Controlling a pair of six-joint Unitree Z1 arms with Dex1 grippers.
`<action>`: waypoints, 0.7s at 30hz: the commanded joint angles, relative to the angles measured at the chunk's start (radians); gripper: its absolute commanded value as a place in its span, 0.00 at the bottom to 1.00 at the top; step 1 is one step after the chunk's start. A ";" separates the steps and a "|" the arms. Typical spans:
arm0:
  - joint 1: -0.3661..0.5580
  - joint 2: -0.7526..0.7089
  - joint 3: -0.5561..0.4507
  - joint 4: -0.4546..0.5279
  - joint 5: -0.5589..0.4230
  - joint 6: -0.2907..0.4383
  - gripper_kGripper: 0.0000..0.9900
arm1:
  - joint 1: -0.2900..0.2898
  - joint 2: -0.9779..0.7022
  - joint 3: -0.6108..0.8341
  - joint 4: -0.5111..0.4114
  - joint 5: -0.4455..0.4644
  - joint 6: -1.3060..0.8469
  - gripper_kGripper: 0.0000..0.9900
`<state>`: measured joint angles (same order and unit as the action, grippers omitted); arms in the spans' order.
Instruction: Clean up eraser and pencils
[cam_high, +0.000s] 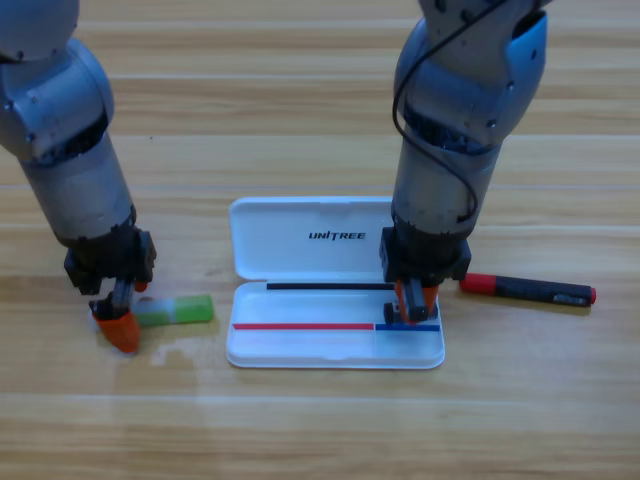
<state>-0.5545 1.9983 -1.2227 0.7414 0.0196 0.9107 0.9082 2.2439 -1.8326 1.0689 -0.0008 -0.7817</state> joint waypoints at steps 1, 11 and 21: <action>-0.025 0.028 0.029 -0.022 0.013 0.010 0.64 | 0.021 0.069 0.003 0.014 0.038 0.019 0.00; -0.044 0.047 0.091 -0.102 0.013 0.031 0.22 | 0.021 0.063 0.022 0.020 0.053 0.038 0.00; -0.055 -0.006 0.120 -0.111 0.042 0.016 0.00 | 0.020 0.031 0.033 0.034 0.051 0.065 0.89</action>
<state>-0.5836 1.9797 -1.1436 0.6356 0.0286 0.9344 0.9082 2.2461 -1.8261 1.0744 0.0430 -0.7273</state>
